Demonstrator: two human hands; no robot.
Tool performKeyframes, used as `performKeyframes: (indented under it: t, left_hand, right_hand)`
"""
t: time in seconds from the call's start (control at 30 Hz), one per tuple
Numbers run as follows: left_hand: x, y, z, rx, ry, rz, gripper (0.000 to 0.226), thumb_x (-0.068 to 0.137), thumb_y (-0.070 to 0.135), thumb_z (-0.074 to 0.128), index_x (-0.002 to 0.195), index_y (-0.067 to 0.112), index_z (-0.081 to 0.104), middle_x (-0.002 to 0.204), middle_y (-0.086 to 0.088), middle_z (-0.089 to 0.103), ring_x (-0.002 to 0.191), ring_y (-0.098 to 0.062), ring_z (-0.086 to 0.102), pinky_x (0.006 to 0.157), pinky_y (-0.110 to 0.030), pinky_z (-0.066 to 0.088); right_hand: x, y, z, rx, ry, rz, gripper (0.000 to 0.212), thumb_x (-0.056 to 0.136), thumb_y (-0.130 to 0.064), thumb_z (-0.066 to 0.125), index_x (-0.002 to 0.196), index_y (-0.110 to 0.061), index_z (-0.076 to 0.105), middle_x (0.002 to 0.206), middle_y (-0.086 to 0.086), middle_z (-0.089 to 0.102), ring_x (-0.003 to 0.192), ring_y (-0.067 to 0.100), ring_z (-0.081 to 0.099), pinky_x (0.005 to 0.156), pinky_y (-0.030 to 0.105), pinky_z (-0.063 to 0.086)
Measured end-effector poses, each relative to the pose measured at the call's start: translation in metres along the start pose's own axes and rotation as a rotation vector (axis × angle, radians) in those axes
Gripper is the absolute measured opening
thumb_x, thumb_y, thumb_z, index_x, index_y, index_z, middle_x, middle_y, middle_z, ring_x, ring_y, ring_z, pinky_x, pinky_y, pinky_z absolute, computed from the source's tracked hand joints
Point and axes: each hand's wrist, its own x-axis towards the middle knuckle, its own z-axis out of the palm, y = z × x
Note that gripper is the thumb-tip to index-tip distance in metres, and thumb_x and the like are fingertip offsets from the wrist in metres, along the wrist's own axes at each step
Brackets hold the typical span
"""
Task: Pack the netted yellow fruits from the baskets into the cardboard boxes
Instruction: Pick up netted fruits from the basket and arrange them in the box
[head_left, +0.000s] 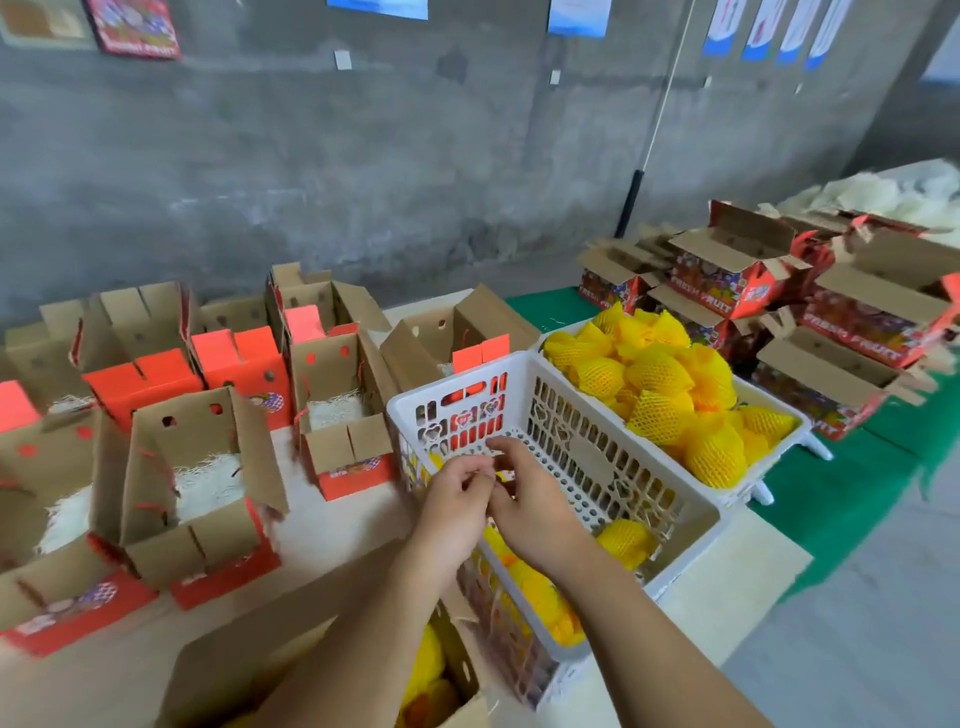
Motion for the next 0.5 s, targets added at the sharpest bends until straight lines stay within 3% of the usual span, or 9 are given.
performKeyframes:
  t: [0.07, 0.13, 0.27, 0.37, 0.43, 0.5]
  left_hand:
    - [0.025, 0.012, 0.023, -0.002, 0.005, -0.003, 0.024, 0.104, 0.01, 0.051, 0.102, 0.028, 0.068, 0.114, -0.003, 0.073, 0.106, -0.022, 0.07, 0.098, -0.052, 0.056]
    - [0.053, 0.026, 0.046, 0.011, 0.018, 0.004, 0.028, 0.104, 0.008, 0.049, 0.102, 0.029, 0.068, 0.116, -0.003, 0.071, 0.11, -0.023, 0.069, 0.102, -0.055, 0.054]
    - [0.108, 0.052, 0.095, 0.078, 0.065, 0.07, 0.03, 0.103, 0.006, 0.046, 0.103, 0.026, 0.068, 0.117, -0.009, 0.071, 0.111, -0.029, 0.068, 0.101, -0.054, 0.053]
    - [0.144, 0.063, 0.134, 0.161, 0.05, 0.108, 0.029, 0.106, 0.01, 0.043, 0.101, 0.027, 0.066, 0.113, -0.016, 0.071, 0.101, -0.036, 0.068, 0.093, -0.05, 0.056]
    - [0.163, 0.065, 0.16, 0.23, 0.017, 0.121, 0.027, 0.106, 0.012, 0.042, 0.109, 0.025, 0.066, 0.114, -0.018, 0.071, 0.09, -0.028, 0.067, 0.083, -0.039, 0.056]
    - [0.176, 0.062, 0.182, 0.355, -0.05, 0.138, 0.029, 0.107, 0.014, 0.042, 0.127, 0.021, 0.063, 0.129, -0.01, 0.068, 0.108, -0.019, 0.066, 0.095, -0.036, 0.053]
  right_hand:
    - [0.026, 0.013, -0.022, 0.012, 0.01, -0.01, 0.05, 0.099, -0.014, 0.052, 0.147, -0.025, 0.045, 0.128, -0.004, 0.064, 0.103, 0.01, 0.067, 0.089, 0.025, 0.051]
    - [0.058, 0.025, -0.045, 0.027, 0.0, -0.026, 0.05, 0.099, -0.012, 0.051, 0.147, -0.024, 0.045, 0.126, -0.005, 0.064, 0.093, -0.001, 0.066, 0.08, 0.014, 0.049]
    - [0.122, 0.054, -0.092, -0.024, -0.012, -0.067, 0.049, 0.099, -0.014, 0.053, 0.146, -0.022, 0.045, 0.131, 0.001, 0.064, 0.098, 0.007, 0.064, 0.073, 0.005, 0.043]
    - [0.163, 0.08, -0.131, -0.131, 0.012, -0.102, 0.05, 0.101, -0.023, 0.056, 0.149, -0.018, 0.044, 0.142, 0.006, 0.058, 0.121, 0.017, 0.06, 0.096, 0.02, 0.045]
    - [0.184, 0.102, -0.154, -0.265, 0.007, -0.106, 0.054, 0.099, -0.03, 0.058, 0.15, -0.017, 0.044, 0.146, 0.009, 0.054, 0.133, 0.026, 0.051, 0.108, 0.033, 0.041]
    - [0.199, 0.125, -0.173, -0.504, -0.004, -0.047, 0.058, 0.096, -0.038, 0.058, 0.149, -0.022, 0.041, 0.147, 0.011, 0.049, 0.136, 0.033, 0.044, 0.11, 0.043, 0.039]
